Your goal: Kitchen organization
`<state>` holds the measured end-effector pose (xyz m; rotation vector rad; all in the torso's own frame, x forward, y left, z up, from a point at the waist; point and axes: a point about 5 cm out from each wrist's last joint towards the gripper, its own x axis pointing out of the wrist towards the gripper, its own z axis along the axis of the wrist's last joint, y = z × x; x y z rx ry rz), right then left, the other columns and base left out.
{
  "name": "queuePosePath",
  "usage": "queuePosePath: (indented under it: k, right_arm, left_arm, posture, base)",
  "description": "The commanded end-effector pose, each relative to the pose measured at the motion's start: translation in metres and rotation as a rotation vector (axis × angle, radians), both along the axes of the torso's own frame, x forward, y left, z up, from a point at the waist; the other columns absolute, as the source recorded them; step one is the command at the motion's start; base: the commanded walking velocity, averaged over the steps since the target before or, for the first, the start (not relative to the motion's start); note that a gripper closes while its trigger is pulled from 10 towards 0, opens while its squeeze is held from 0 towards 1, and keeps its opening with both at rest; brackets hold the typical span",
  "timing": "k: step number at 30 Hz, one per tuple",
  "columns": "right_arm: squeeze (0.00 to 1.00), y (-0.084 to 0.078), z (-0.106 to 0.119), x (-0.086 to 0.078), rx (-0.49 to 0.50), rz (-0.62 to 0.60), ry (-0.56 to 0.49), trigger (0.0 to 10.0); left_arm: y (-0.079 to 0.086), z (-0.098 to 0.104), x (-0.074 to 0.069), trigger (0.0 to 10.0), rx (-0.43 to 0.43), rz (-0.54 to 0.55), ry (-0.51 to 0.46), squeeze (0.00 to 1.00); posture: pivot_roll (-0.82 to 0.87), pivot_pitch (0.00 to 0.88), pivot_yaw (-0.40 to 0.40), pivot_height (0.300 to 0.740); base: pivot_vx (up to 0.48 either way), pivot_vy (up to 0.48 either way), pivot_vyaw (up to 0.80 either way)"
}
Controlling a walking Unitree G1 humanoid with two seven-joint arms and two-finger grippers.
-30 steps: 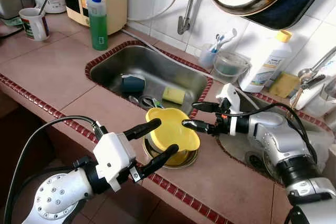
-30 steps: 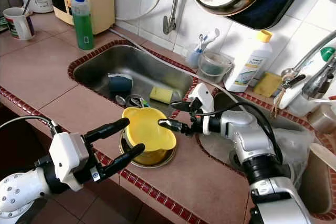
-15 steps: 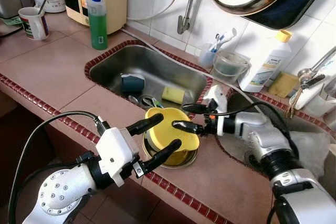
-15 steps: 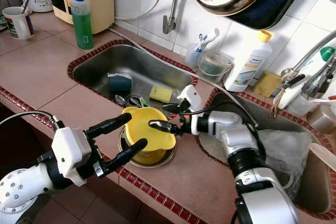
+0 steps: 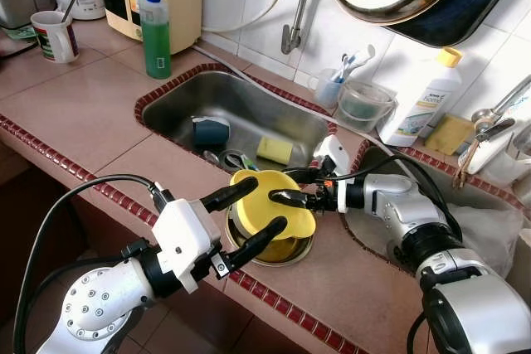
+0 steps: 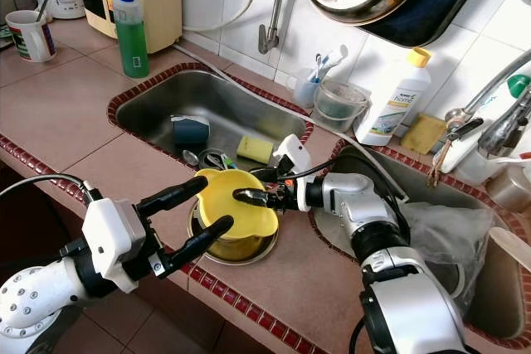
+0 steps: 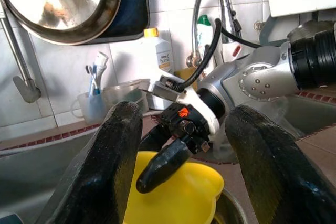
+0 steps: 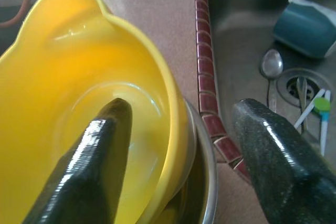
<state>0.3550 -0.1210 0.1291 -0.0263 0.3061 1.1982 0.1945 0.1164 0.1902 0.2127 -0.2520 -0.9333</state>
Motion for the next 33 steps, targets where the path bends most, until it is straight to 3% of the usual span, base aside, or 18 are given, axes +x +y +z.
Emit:
queuePosePath:
  k: [1, 33]
  right_arm:
    - [0.00, -0.0077, 0.0038, 0.0027, -0.011, -0.011, -0.012, 0.0]
    - [0.00, -0.0115, 0.0101, 0.0067, 0.011, -0.003, -0.004, 0.0]
  left_arm:
    - [-0.0041, 0.0045, -0.0032, 10.0, -0.002, -0.023, -0.016, 0.00]
    - [-0.0070, 0.0040, -0.0022, 10.0, -0.005, -0.032, -0.018, 0.00]
  posture:
    - [0.22, 0.024, -0.194, 0.740]
    - [0.22, 0.008, -0.198, 0.740]
  base:
    - [0.000, 0.000, 0.00]
    - [0.000, 0.000, 0.00]
